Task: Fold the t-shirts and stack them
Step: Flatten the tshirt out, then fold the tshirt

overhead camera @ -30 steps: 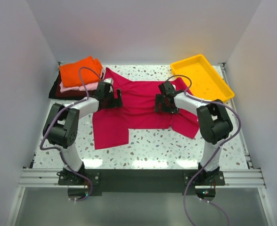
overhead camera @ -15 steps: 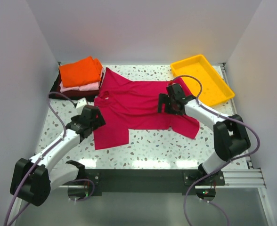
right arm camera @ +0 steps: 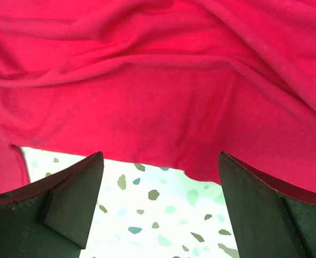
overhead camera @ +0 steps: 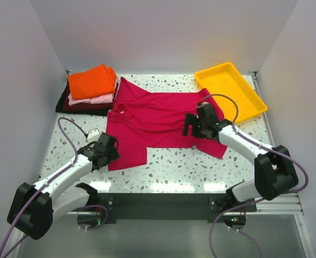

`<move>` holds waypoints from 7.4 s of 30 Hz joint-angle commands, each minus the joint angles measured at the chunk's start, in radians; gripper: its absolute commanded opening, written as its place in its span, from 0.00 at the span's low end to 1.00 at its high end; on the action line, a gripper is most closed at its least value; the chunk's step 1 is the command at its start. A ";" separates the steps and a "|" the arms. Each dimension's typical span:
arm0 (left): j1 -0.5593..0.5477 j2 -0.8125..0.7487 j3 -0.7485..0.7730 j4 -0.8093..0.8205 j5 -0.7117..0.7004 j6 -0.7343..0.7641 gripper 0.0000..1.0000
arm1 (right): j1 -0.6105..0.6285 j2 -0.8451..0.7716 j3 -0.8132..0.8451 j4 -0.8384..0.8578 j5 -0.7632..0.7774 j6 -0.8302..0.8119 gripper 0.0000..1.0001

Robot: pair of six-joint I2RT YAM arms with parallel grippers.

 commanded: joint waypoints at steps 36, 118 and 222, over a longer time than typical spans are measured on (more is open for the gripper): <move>-0.124 0.031 0.023 -0.002 0.047 -0.054 0.00 | -0.117 -0.153 -0.098 -0.045 0.030 0.008 0.95; -0.124 -0.330 0.362 -0.199 0.168 0.204 0.00 | -0.396 -0.609 -0.024 -0.656 0.118 0.050 0.00; 0.221 0.582 0.828 0.238 0.340 0.443 0.00 | -0.494 0.131 0.161 -0.341 0.283 -0.027 0.00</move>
